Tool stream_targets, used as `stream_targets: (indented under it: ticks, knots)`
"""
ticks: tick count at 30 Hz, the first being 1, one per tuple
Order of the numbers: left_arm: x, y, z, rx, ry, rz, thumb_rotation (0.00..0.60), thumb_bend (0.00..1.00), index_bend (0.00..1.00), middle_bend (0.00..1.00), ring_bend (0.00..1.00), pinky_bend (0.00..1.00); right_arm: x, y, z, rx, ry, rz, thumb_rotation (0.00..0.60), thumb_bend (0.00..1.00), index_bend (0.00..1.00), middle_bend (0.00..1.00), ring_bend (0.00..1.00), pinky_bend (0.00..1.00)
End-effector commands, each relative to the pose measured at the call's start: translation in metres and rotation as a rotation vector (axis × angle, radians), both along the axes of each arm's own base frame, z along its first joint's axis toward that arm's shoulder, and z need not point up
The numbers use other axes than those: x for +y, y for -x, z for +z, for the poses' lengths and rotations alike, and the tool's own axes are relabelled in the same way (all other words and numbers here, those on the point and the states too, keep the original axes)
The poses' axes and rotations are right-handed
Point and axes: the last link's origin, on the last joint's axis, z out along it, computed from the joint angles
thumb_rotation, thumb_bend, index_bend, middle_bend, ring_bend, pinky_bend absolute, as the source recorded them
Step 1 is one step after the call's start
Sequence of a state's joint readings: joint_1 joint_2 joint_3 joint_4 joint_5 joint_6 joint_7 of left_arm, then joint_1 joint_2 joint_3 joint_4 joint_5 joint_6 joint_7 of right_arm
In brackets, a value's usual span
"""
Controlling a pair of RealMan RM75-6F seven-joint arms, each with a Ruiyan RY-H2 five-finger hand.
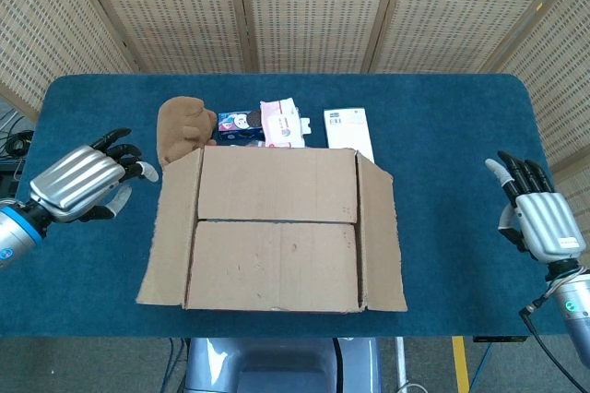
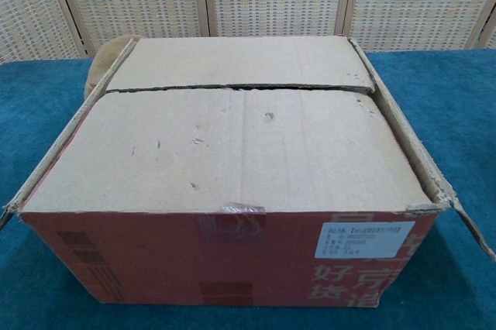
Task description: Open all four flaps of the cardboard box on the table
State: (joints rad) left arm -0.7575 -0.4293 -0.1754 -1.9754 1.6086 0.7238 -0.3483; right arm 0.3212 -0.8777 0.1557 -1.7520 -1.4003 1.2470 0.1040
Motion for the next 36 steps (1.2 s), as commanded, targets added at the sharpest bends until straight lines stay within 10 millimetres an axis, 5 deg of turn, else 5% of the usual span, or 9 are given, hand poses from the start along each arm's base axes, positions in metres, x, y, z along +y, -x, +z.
stream_targets:
  ticks: [1,7,15,27,36]
  knots:
    - [-0.001,0.005,-0.014,-0.024,-0.053,-0.015,0.6,0.43,0.27,0.3,0.17,0.0,0.0,0.001,0.0,-0.001,0.0,-0.001,0.6,1.0,0.0,0.0,0.0,0.0]
    - [-0.001,0.006,-0.03,-0.021,-0.125,-0.05,0.6,0.24,0.2,0.14,0.02,0.0,0.001,0.003,-0.001,-0.005,0.0,-0.006,0.6,1.0,0.0,0.0,0.0,0.0]
    - [-0.002,0.008,-0.057,-0.067,-0.184,-0.041,0.6,0.16,0.07,0.01,0.0,0.0,0.002,0.006,-0.003,-0.013,-0.004,-0.014,0.6,1.0,0.0,0.0,0.0,0.0]
    - [0.003,0.0,-0.112,-0.12,-0.119,-0.008,0.6,0.15,0.0,0.0,0.0,0.0,0.003,0.008,-0.007,-0.029,-0.007,-0.014,0.6,1.0,0.0,0.0,0.0,0.0]
    - [0.004,0.001,-0.132,-0.124,-0.142,-0.008,0.6,0.13,0.0,0.0,0.0,0.0,0.004,0.011,-0.006,-0.032,-0.003,-0.018,0.6,1.0,0.0,0.0,0.0,0.0]
